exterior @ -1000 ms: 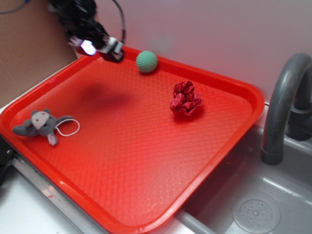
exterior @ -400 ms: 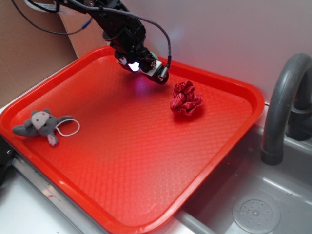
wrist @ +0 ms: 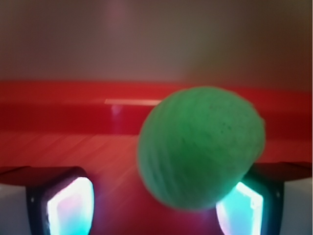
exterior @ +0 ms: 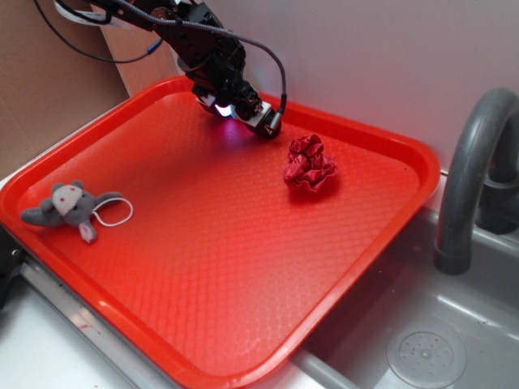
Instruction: Grab the green ball.
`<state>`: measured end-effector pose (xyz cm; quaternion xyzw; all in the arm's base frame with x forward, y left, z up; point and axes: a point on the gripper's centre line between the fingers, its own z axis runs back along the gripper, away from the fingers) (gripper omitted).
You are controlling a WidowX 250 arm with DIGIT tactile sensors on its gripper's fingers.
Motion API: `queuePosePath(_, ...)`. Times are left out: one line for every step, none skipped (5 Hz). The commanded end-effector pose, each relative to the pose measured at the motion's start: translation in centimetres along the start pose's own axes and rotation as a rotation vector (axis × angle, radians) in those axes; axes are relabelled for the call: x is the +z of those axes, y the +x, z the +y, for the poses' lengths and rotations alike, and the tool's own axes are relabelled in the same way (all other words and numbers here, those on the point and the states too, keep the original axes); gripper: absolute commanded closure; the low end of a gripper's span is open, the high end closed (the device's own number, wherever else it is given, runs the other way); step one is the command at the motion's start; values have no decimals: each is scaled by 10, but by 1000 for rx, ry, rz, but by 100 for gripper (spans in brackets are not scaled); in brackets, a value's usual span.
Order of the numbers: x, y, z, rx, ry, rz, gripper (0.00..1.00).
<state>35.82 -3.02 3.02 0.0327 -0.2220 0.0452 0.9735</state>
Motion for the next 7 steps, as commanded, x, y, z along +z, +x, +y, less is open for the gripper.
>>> queuePosePath(9,20,9,32,22,-55,100)
queuePosePath(39,11,0,47,29,75,100)
queuePosePath(95,-7,-7,129,103,205,100)
queuePosePath(145,-32,-1,192,80,283,100)
queuePosePath(187,-54,9,208,15,364,100)
queuePosePath(225,-65,14,223,31,332,100)
queuePosePath(246,-67,21,224,-92,181,100)
